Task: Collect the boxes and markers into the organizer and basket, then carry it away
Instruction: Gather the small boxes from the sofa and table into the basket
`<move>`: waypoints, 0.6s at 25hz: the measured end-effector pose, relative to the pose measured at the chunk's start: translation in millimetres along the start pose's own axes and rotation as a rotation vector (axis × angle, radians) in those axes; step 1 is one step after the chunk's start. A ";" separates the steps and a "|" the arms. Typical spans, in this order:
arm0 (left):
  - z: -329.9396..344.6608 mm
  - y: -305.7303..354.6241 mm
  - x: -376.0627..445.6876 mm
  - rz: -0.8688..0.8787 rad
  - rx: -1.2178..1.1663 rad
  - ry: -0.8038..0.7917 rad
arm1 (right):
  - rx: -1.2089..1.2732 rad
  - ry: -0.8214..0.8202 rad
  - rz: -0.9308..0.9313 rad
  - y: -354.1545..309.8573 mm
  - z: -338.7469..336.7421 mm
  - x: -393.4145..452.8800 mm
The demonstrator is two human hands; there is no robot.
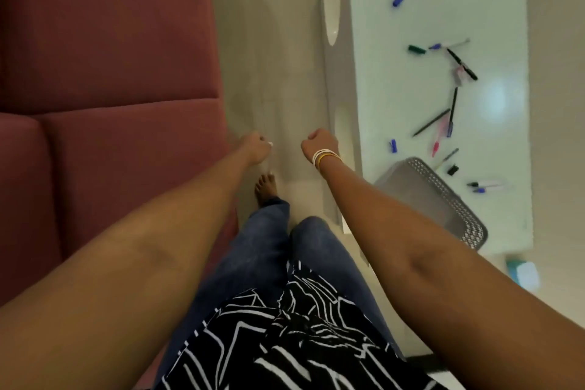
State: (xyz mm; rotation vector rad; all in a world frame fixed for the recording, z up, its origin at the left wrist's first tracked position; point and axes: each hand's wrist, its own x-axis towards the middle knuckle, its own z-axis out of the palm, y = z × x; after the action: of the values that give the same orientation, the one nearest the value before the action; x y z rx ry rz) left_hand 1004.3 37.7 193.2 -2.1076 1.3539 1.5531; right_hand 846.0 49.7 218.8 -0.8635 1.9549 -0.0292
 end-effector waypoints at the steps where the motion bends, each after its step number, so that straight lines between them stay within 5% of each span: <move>1: -21.6 -6.6 5.7 -0.011 -0.005 0.043 | -0.019 -0.023 -0.022 -22.4 6.6 3.5; 9: -156.1 -25.2 71.0 -0.184 -0.141 0.253 | -0.354 -0.176 -0.270 -176.6 31.0 64.1; 15: -242.4 18.9 128.5 -0.341 -0.348 0.337 | -0.529 -0.316 -0.381 -302.1 11.5 138.0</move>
State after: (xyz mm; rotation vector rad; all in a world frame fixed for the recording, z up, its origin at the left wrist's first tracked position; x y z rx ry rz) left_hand 1153.6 -193.2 196.8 -2.7360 0.7751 1.4150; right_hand 983.6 -252.7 216.0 -1.4812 1.4939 0.3937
